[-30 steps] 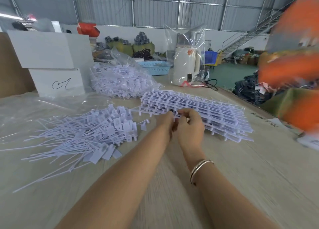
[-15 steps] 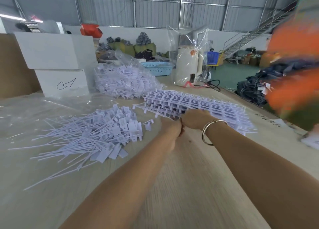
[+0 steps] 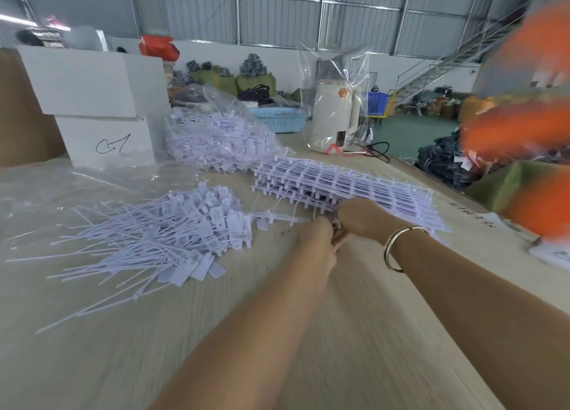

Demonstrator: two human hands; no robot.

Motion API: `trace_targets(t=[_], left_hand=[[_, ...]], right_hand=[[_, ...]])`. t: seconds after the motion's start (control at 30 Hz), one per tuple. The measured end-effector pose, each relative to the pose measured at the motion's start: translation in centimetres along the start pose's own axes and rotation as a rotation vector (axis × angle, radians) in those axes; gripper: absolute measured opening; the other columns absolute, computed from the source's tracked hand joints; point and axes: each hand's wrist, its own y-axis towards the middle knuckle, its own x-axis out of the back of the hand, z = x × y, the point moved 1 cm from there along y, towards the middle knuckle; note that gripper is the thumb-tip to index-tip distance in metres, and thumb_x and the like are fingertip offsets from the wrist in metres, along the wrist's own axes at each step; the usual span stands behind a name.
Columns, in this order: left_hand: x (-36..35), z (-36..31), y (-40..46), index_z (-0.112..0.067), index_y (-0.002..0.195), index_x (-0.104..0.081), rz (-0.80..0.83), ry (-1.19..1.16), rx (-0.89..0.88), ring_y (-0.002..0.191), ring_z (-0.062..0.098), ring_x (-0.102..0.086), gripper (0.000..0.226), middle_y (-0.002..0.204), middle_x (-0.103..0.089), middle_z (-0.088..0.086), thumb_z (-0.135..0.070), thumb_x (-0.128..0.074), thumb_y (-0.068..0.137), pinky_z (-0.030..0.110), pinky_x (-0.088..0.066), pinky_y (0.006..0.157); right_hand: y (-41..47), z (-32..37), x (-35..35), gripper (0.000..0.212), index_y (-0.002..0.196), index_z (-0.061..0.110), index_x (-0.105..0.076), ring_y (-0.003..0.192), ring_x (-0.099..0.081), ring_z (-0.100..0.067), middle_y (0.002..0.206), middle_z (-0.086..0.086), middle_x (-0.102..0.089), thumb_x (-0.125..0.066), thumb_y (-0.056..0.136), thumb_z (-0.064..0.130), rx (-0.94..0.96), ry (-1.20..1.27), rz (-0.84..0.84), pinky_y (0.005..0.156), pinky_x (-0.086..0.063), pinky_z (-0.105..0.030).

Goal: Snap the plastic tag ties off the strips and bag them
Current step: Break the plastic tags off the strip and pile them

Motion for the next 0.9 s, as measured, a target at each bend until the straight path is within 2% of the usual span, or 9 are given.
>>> trace_targets(t=[0.13,0.2,0.27,0.33,0.4,0.57,0.67,0.77,0.9], left_hand=[[1.9,-1.2,-1.0,0.003,0.105,-0.048,-0.01,0.097,-0.071,0.059,0.024,-0.06,0.021,0.08,-0.058,0.019,0.01,-0.034,0.091,0.037,-0.059,0.066],[2.5,-1.5,-1.8,0.005,0.118,-0.044,-0.01,0.216,-0.104,0.061,0.022,-0.06,0.03,0.091,-0.057,0.02,0.009,-0.035,0.09,0.032,-0.058,0.061],[2.6,-1.6,-2.7,0.005,0.111,-0.048,0.005,0.273,-0.12,0.059,0.021,-0.059,0.026,0.086,-0.056,0.018,0.009,-0.036,0.088,0.028,-0.057,0.054],[2.9,-2.3,-4.0,0.001,0.088,-0.051,0.011,0.331,-0.156,0.056,0.02,-0.058,0.018,0.078,-0.056,0.016,0.011,-0.036,0.085,0.024,-0.054,0.047],[4.2,-3.5,-4.9,-0.003,0.076,-0.047,0.023,0.446,-0.193,0.057,0.019,-0.058,0.019,0.075,-0.06,0.015,0.01,-0.036,0.085,0.024,-0.051,0.049],[8.7,-6.9,-7.2,-0.008,0.082,-0.051,0.109,0.615,-0.167,0.05,0.014,-0.057,0.015,0.06,-0.054,0.005,-0.003,-0.04,0.091,0.02,-0.043,0.044],[10.3,-8.4,-7.9,-0.013,0.086,-0.057,0.101,0.648,-0.18,0.048,0.011,-0.049,0.018,0.057,-0.049,-0.001,-0.014,-0.04,0.093,0.016,-0.035,0.039],[11.4,-9.9,-8.8,-0.015,0.072,-0.062,0.104,0.752,-0.22,0.048,0.009,-0.048,0.032,0.06,-0.051,-0.002,-0.024,-0.043,0.096,0.017,-0.035,0.043],[13.7,-12.5,-10.4,-0.012,0.068,-0.059,0.174,0.907,-0.251,0.049,0.012,-0.05,0.039,0.06,-0.053,0.0,-0.031,-0.043,0.098,0.02,-0.039,0.047]], right_hand=[[0.0,-2.8,0.1,0.031,0.119,0.004,-0.06,0.112,-0.057,-0.025,0.122,-0.009,-0.061,-0.039,0.097,0.011,-0.001,-0.026,-0.061,0.092,-0.049,-0.036],[0.3,-3.1,0.1,0.031,0.12,0.005,-0.059,0.11,-0.057,-0.024,0.119,-0.008,-0.061,-0.039,0.097,0.012,0.053,-0.058,-0.074,0.091,-0.048,-0.034],[0.4,-2.6,0.2,0.032,0.12,0.005,-0.059,0.112,-0.055,-0.023,0.12,-0.007,-0.059,-0.042,0.094,0.011,0.104,-0.059,-0.076,0.09,-0.048,-0.032],[0.6,-2.8,0.3,0.031,0.119,0.005,-0.058,0.115,-0.053,-0.023,0.12,-0.007,-0.057,-0.042,0.094,0.01,0.104,-0.009,-0.092,0.09,-0.047,-0.032],[0.5,-3.5,0.5,0.032,0.124,0.003,-0.054,0.12,-0.049,-0.024,0.127,-0.009,-0.054,-0.037,0.098,0.01,0.042,0.036,-0.055,0.094,-0.044,-0.033],[-0.4,-3.5,0.7,0.035,0.125,0.001,-0.055,0.12,-0.051,-0.025,0.13,-0.011,-0.055,-0.035,0.097,0.008,-0.08,0.155,-0.048,0.097,-0.045,-0.037],[-0.4,-1.4,0.9,0.031,0.106,0.005,-0.065,0.097,-0.059,-0.031,0.109,-0.015,-0.064,-0.039,0.095,0.016,-0.133,0.365,-0.224,0.079,-0.049,-0.034],[-0.3,1.1,1.5,0.03,0.096,0.008,-0.067,0.072,-0.055,-0.023,0.091,-0.011,-0.066,-0.039,0.093,0.018,-0.083,0.524,-0.412,0.06,-0.04,-0.029],[-0.9,3.7,3.1,0.027,0.103,0.014,-0.067,0.064,-0.049,-0.01,0.09,0.004,-0.055,-0.043,0.093,0.012,-0.034,0.765,-0.64,0.062,-0.036,-0.022]])
